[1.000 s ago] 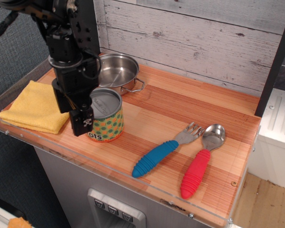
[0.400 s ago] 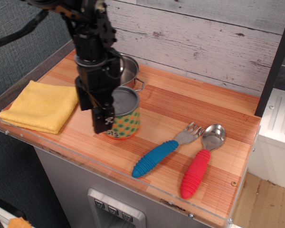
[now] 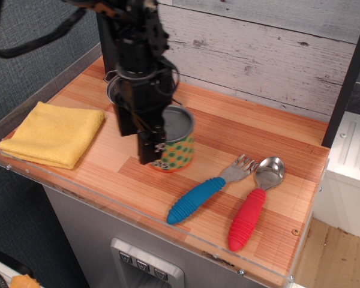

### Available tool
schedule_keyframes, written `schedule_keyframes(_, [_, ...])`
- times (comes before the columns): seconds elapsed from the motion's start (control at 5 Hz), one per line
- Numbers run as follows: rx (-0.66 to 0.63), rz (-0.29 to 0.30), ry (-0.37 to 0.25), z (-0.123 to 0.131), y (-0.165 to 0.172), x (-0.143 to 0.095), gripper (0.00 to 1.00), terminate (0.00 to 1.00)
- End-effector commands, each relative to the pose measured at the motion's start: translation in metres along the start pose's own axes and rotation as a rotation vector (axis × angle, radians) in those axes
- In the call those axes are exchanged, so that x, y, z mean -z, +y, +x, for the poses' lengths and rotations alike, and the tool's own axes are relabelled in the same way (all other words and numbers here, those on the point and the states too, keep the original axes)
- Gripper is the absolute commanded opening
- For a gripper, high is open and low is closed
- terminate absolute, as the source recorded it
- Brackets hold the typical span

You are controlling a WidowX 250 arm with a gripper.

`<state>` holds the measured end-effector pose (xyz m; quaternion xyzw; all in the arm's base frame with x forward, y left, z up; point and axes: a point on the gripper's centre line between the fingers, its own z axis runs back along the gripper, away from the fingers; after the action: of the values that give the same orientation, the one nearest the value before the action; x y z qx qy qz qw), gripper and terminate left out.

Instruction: Slide the can back against the wall, behind the silverware.

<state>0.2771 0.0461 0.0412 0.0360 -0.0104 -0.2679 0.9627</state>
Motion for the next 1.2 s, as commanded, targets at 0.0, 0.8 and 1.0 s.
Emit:
schedule_keyframes(0.0, [-0.031,0.031,-0.061,0.036,0.000,-0.011,1.00,0.00])
schedule_keyframes(0.8, [-0.085,0.035,-0.123,0.096,-0.008,-0.019,1.00,0.00])
schedule_keyframes(1.0, [-0.098,0.034,-0.135,0.106,-0.010,-0.021,1.00,0.00])
